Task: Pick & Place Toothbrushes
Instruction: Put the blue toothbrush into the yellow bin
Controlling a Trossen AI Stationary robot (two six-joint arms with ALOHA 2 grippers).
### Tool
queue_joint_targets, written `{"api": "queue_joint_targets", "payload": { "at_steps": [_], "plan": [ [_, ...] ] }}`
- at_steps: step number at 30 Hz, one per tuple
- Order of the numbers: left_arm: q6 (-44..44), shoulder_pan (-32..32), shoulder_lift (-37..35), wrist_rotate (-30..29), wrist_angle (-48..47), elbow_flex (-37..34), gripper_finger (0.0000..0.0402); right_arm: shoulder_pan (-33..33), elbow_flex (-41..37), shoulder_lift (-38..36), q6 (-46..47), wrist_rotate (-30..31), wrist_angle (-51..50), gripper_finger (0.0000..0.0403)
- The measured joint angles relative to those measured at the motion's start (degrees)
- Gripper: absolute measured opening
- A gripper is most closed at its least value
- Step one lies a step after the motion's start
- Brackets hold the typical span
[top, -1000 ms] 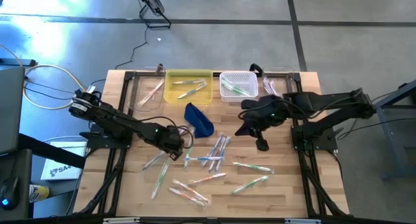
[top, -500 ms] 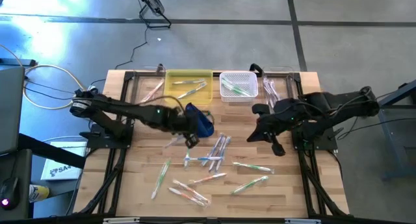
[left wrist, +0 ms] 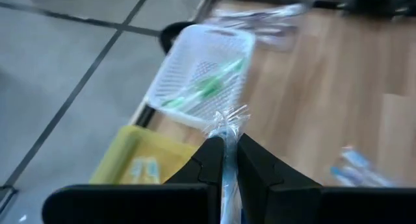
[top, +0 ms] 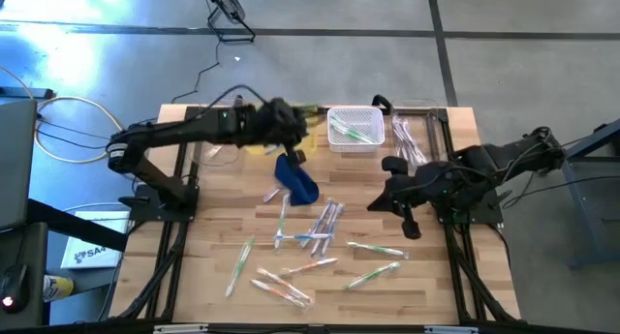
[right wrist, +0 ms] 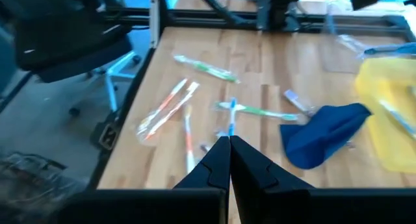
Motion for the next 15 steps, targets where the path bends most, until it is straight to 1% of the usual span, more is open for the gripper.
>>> {"api": "queue_joint_targets", "payload": {
  "at_steps": [6, 9, 12, 15],
  "plan": [
    [5.67, 9.21, 2.92, 4.01, 0.4, 0.04, 0.0019, 1.56, 0.0, -0.15, 0.0, 5.1, 0.05, 0.0002],
    [7.54, 13.45, 5.08, 7.88, 0.45, 0.04, 0.0019, 1.54, 0.0, -0.15, -0.01, 7.79, 0.11, 0.0002],
    [7.74, 16.55, 7.55, 10.93, 2.03, 0.04, 0.0019, 1.51, 0.0, -0.15, 0.0, 10.56, 0.11, 0.0002],
    [8.77, 18.57, 9.66, 12.17, 3.5, 0.04, 0.0019, 1.51, 0.0, -0.15, 0.25, 12.2, 0.14, 0.0002]
  ]
}}
